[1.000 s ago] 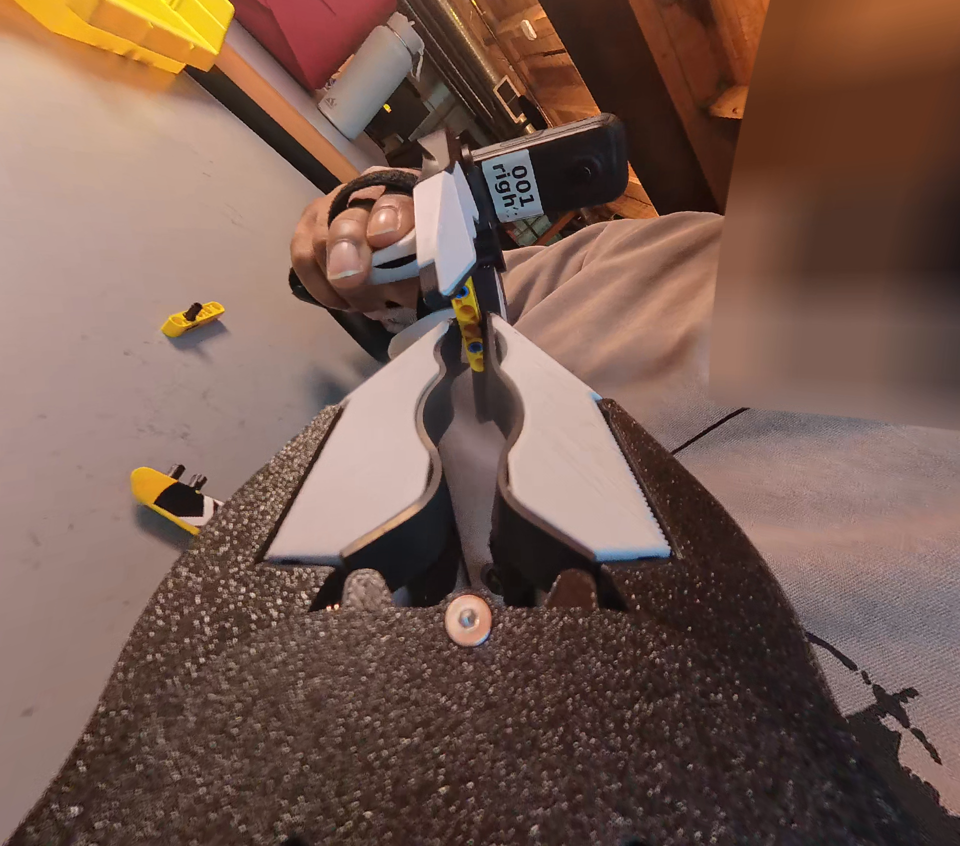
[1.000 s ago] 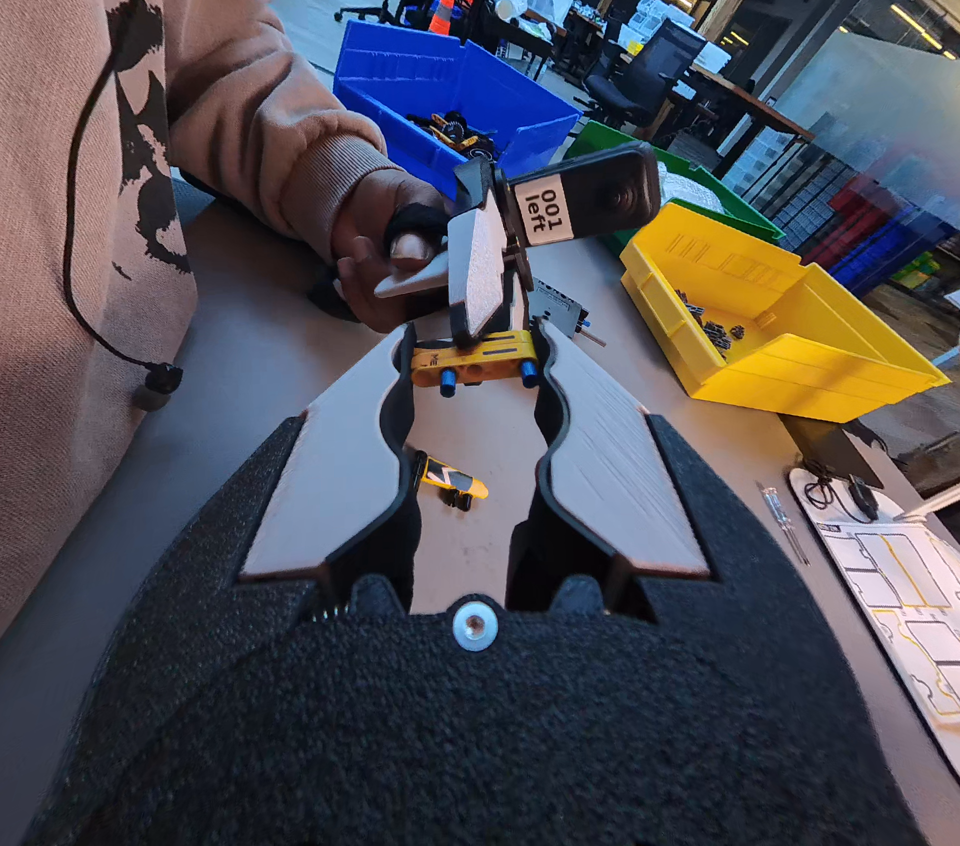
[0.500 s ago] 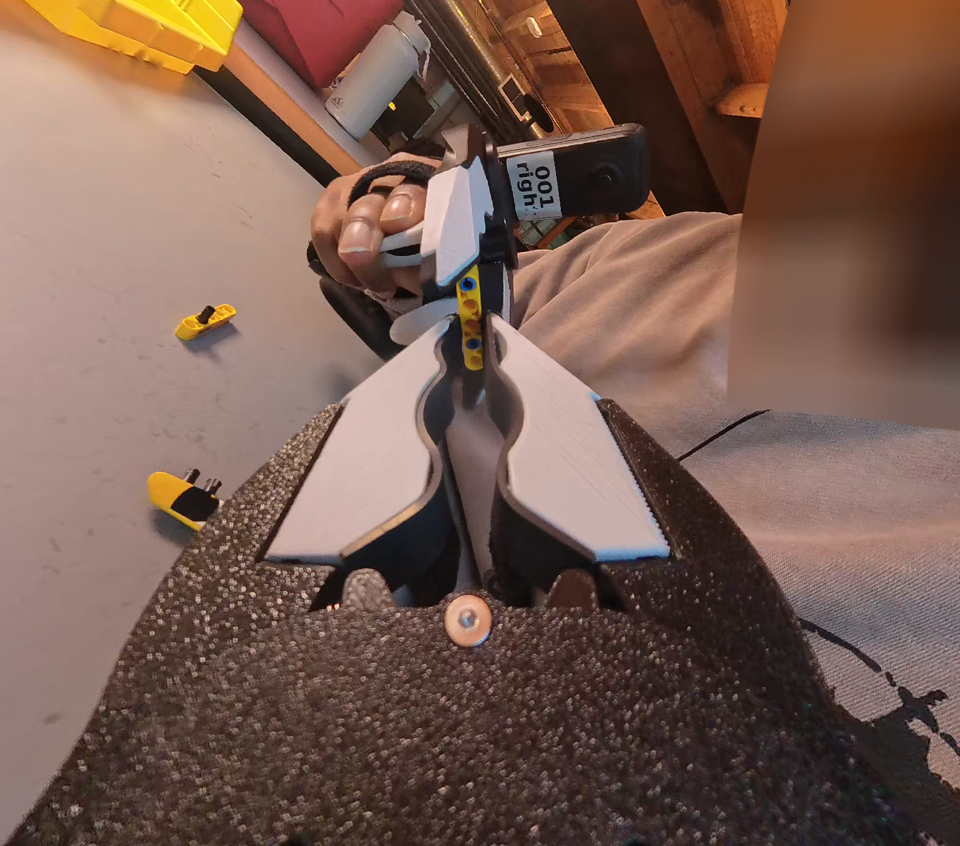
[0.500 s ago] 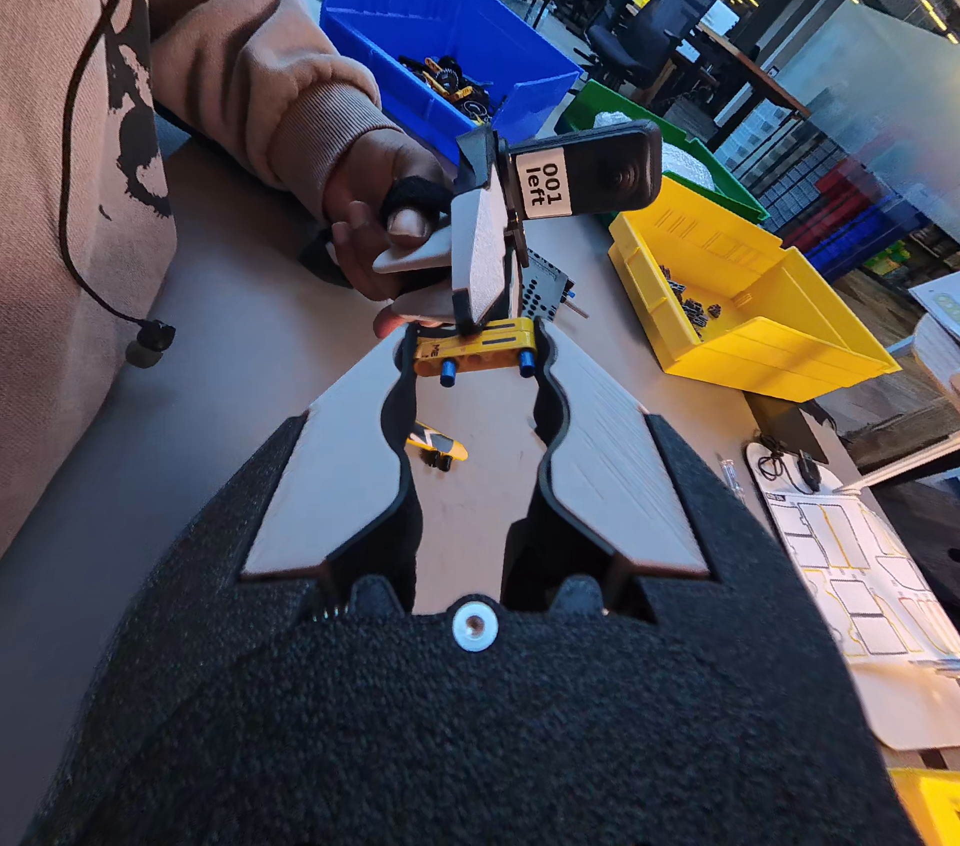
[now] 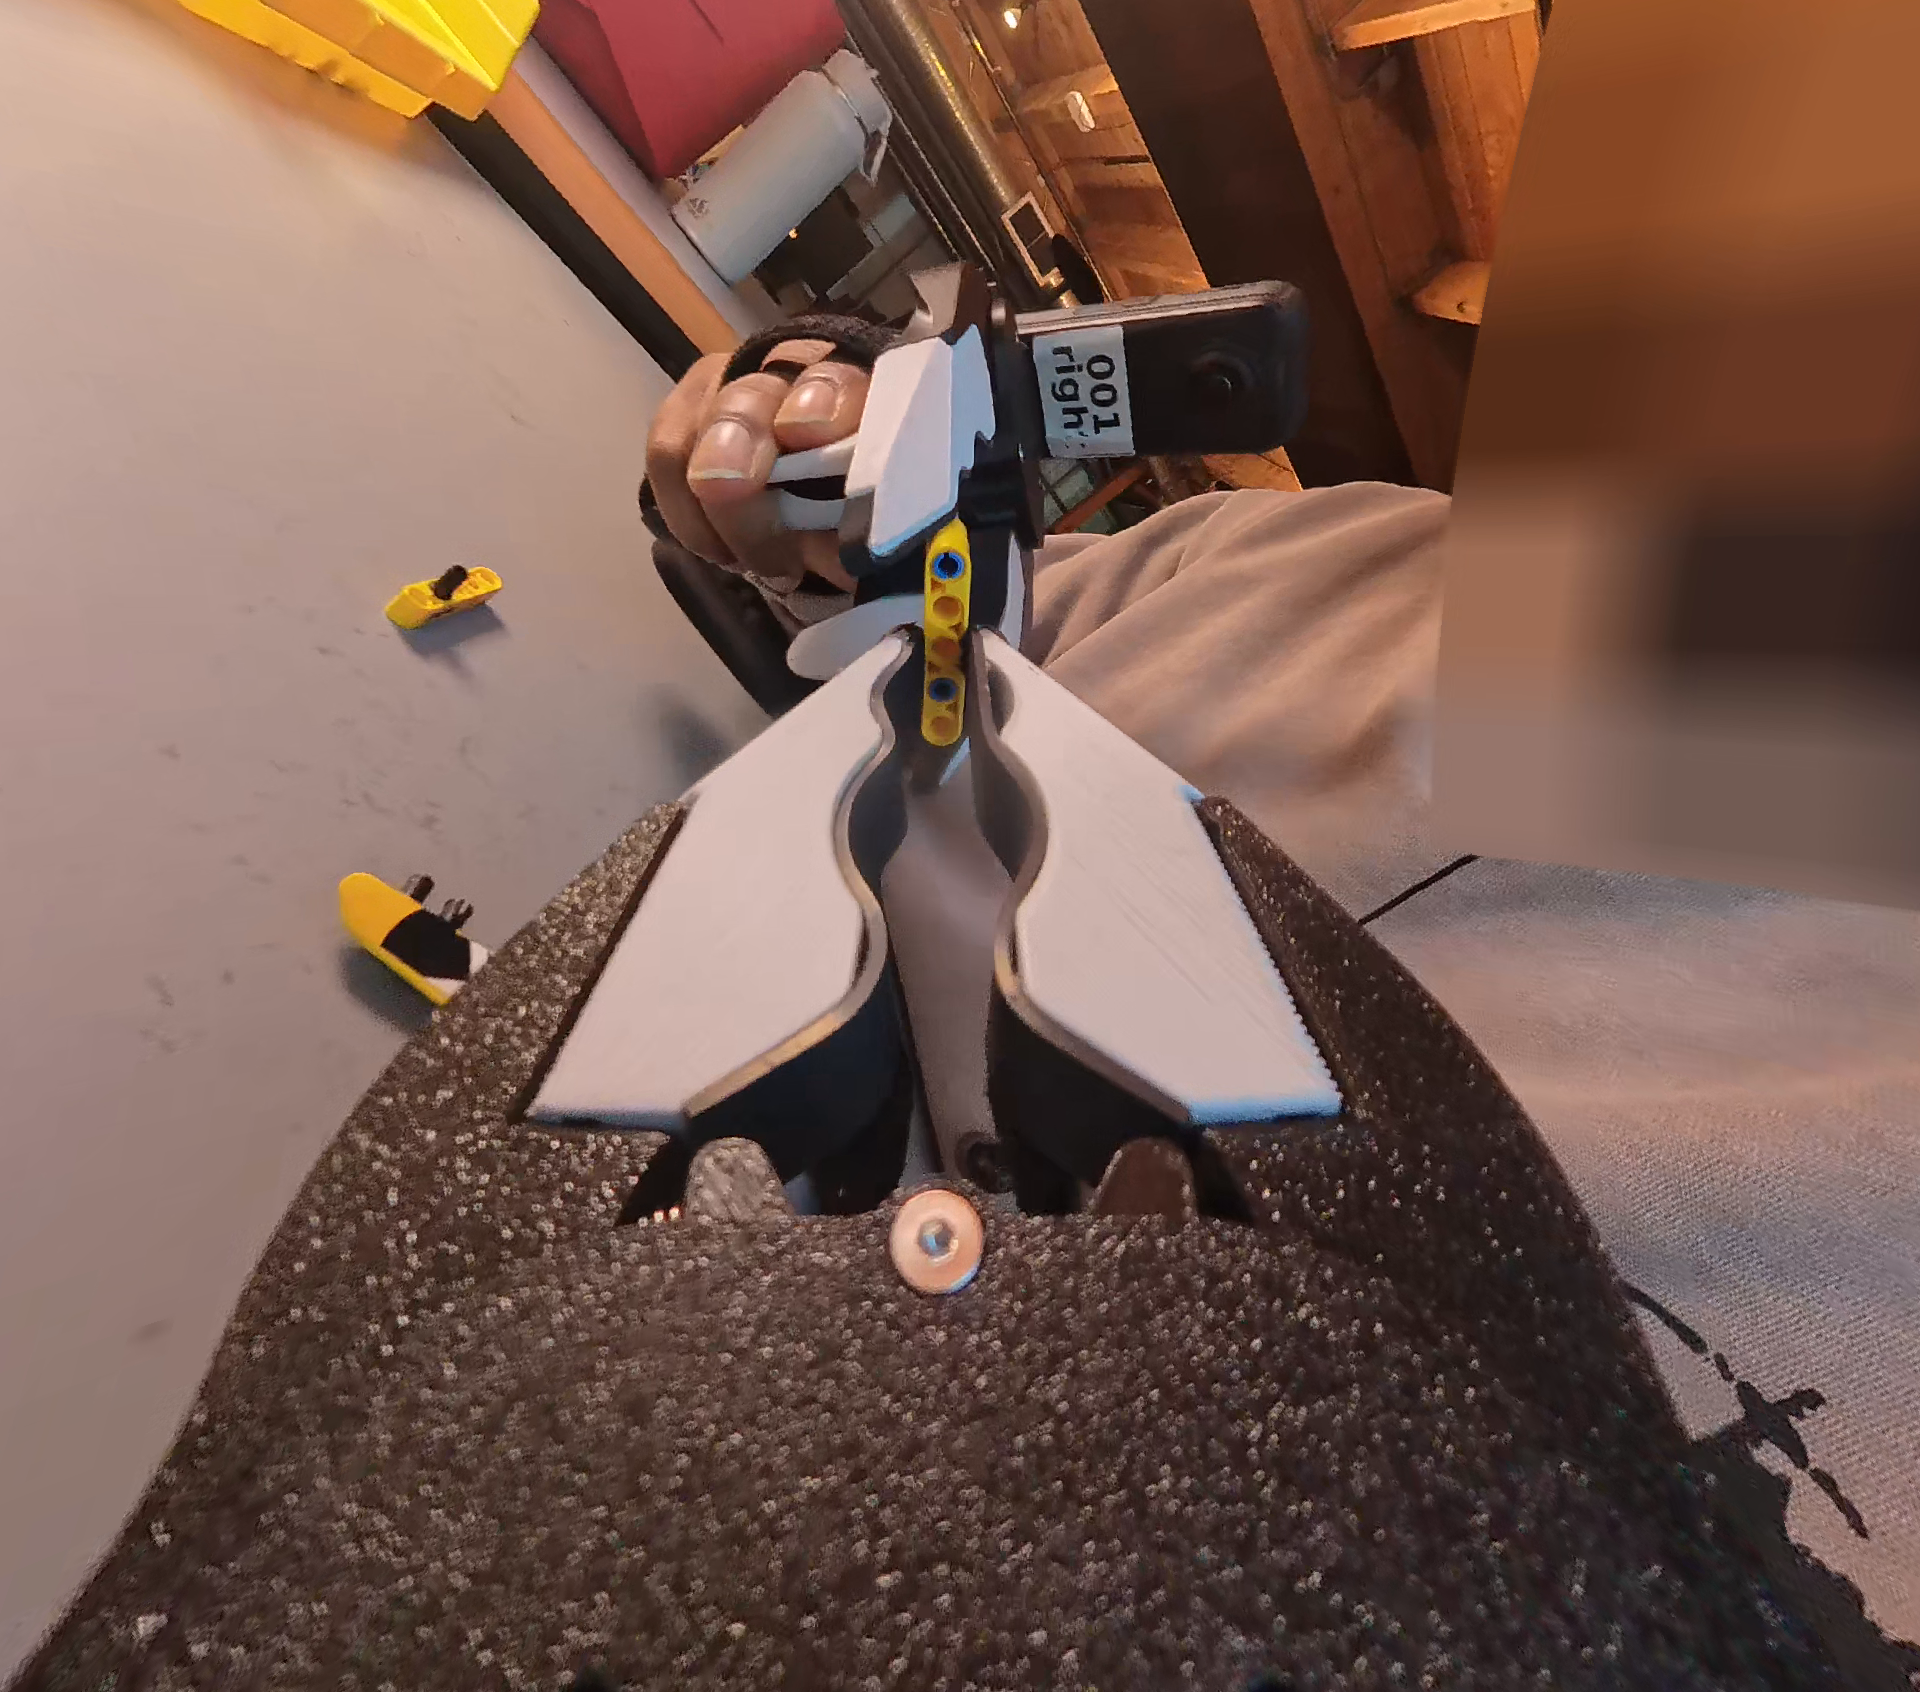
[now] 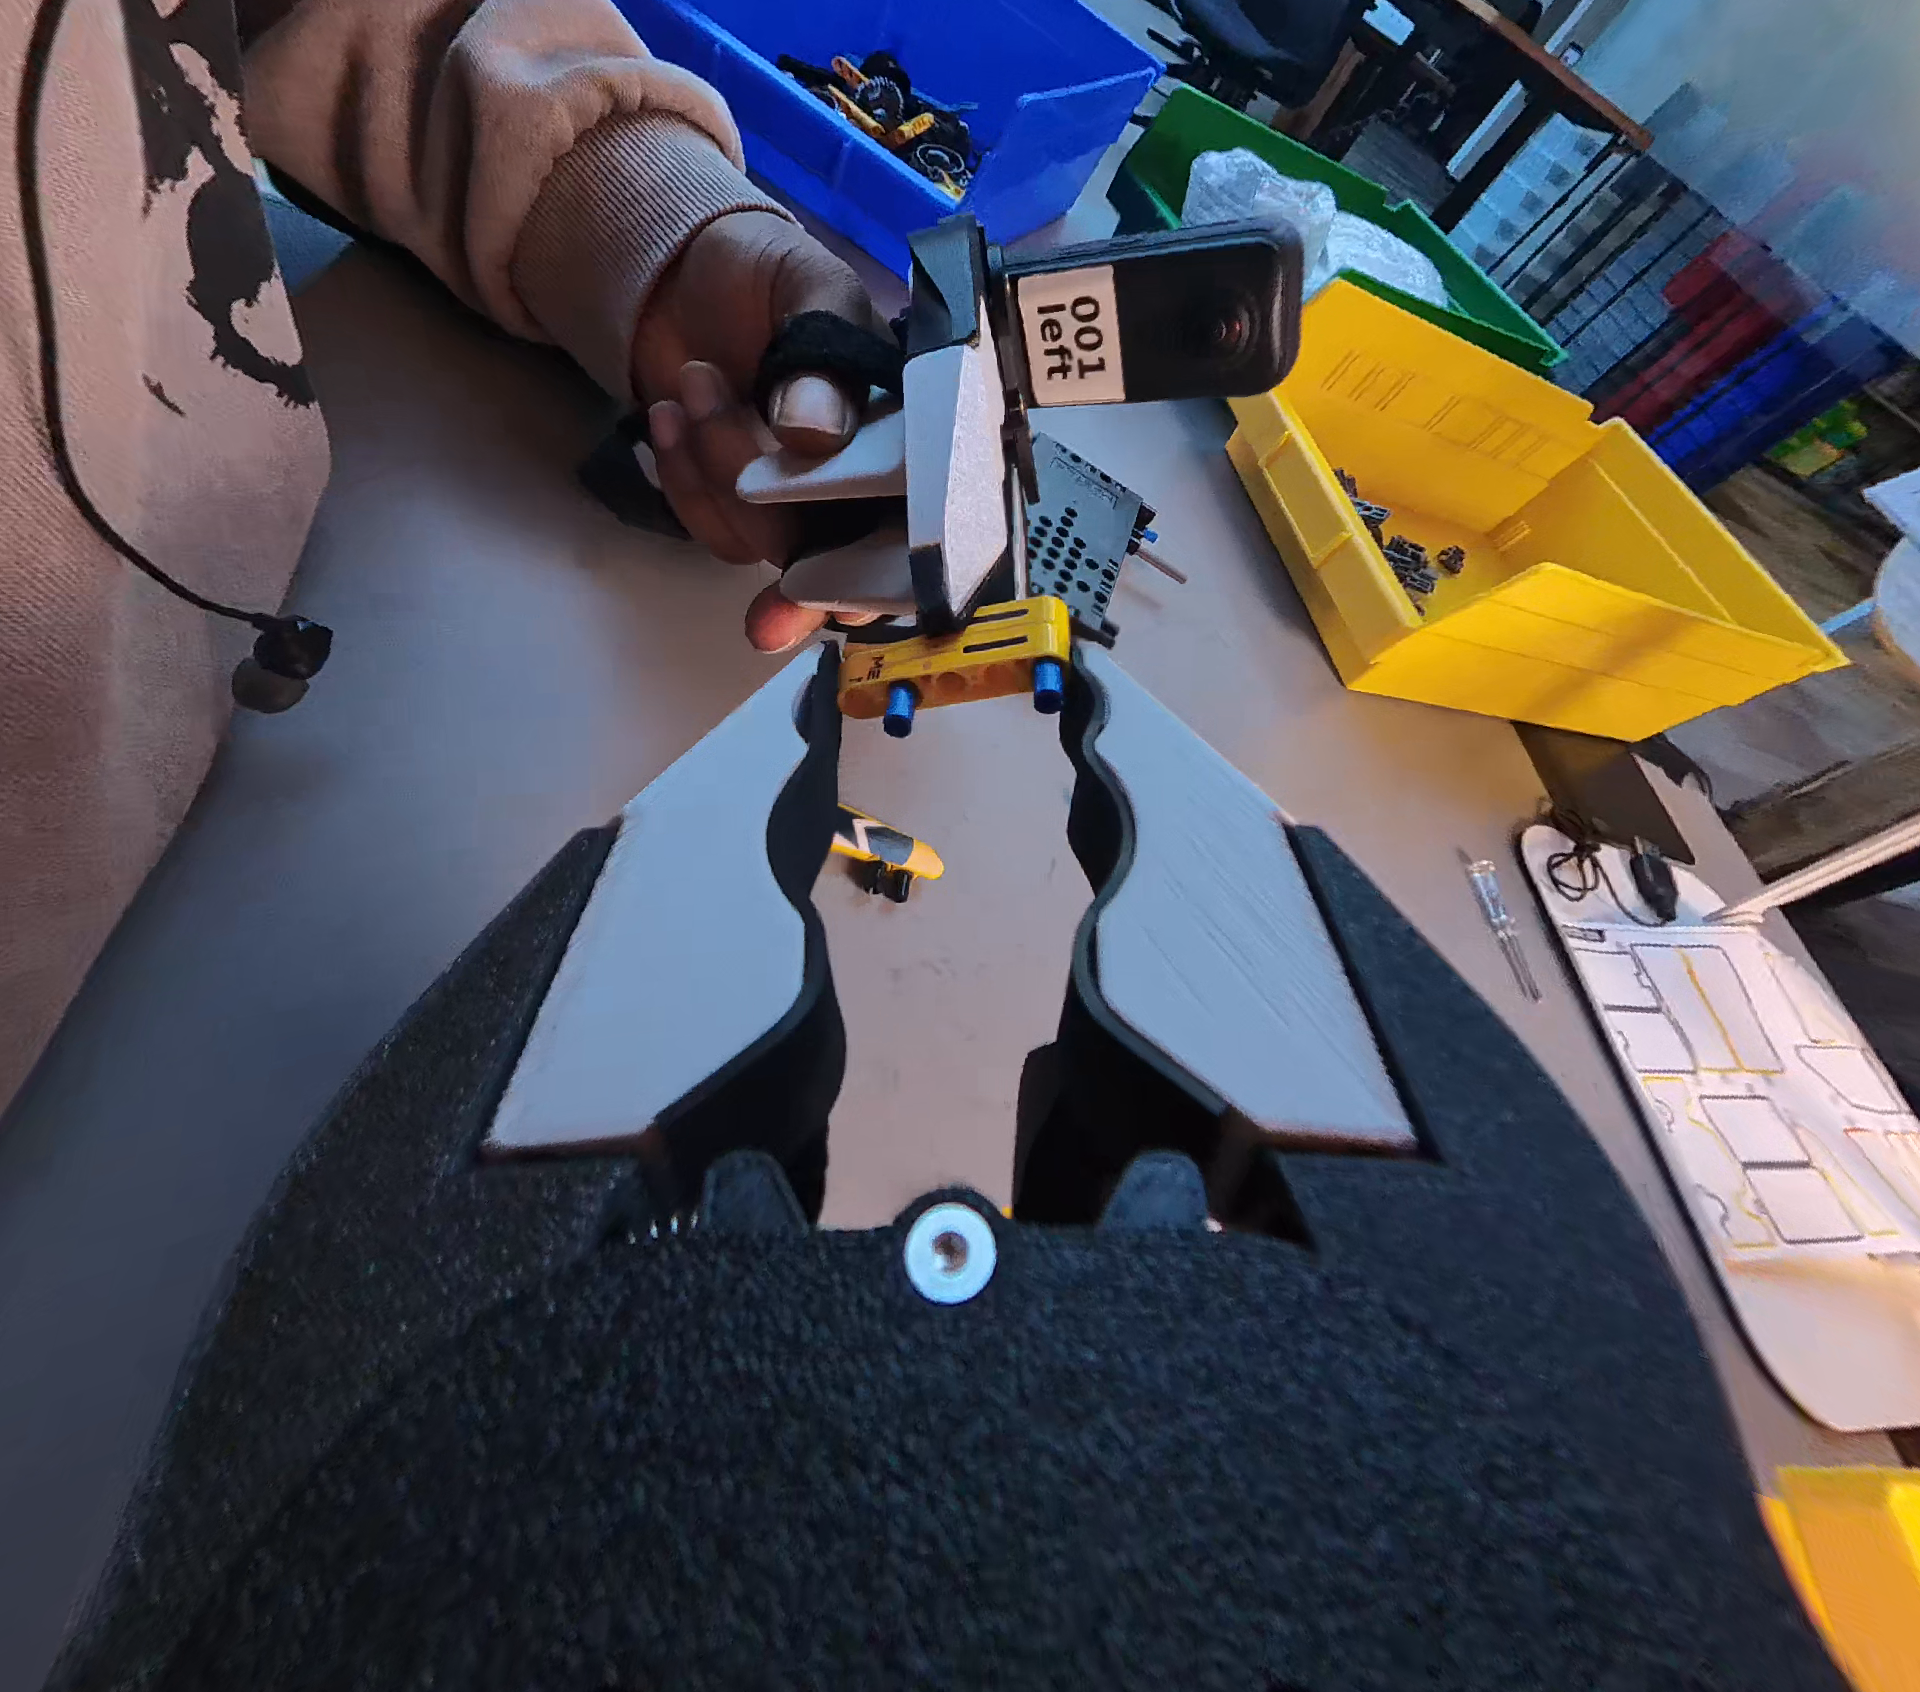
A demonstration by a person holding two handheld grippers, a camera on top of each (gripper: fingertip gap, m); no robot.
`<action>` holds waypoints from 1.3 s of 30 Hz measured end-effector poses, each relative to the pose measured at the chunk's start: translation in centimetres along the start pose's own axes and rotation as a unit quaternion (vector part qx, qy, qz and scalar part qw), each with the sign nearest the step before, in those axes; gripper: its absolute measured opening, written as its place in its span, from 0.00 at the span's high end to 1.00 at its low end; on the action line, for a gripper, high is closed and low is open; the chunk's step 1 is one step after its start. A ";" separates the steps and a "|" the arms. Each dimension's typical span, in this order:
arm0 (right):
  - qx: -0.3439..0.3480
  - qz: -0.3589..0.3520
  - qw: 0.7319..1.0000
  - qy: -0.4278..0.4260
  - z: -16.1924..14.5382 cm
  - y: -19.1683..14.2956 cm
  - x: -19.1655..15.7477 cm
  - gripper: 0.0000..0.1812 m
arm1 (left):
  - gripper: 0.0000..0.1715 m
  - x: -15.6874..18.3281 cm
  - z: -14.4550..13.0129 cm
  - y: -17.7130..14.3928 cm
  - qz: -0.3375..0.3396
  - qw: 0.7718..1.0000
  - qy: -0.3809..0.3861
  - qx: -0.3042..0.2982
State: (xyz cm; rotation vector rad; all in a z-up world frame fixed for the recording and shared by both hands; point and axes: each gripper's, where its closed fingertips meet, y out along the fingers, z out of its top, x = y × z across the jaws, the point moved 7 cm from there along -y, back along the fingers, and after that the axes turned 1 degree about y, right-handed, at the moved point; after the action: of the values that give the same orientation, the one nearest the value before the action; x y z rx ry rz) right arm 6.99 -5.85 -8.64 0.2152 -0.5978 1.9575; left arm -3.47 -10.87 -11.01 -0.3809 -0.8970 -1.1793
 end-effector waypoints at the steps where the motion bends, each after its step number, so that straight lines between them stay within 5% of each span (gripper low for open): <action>1: -0.006 -0.006 1.000 0.001 -0.2 0.2 0.0 0.77 | 0.96 -0.2 0.0 -0.1 0.008 1.000 -0.001 0.002; 8: -0.056 -0.048 0.993 -0.092 -0.8 1.4 -0.4 0.75 | 0.96 -1.1 -0.4 0.1 0.019 0.999 -0.040 0.004; 31: -0.028 -0.035 0.999 -0.023 -0.2 0.7 0.2 0.77 | 0.97 -0.5 0.5 -0.1 0.007 1.000 0.006 0.008; 35: 0.012 -0.094 0.995 0.043 -0.3 -2.9 2.8 0.78 | 1.00 -1.4 2.3 -5.1 0.060 0.990 -0.003 0.125; 37: -0.035 -0.053 0.998 -0.022 -0.8 -0.1 0.3 0.77 | 1.00 -0.8 0.1 -0.4 0.047 0.998 0.025 0.018; 39: -0.014 -0.068 0.998 -0.004 -0.4 -0.2 1.5 0.77 | 1.00 -0.5 2.4 -1.0 0.043 0.996 0.039 0.060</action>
State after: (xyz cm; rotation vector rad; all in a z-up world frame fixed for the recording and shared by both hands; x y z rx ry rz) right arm 6.58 -4.40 -8.31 0.2400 -0.5994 1.8161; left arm -5.36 -9.24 -10.12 -0.2705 -0.8705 -1.0485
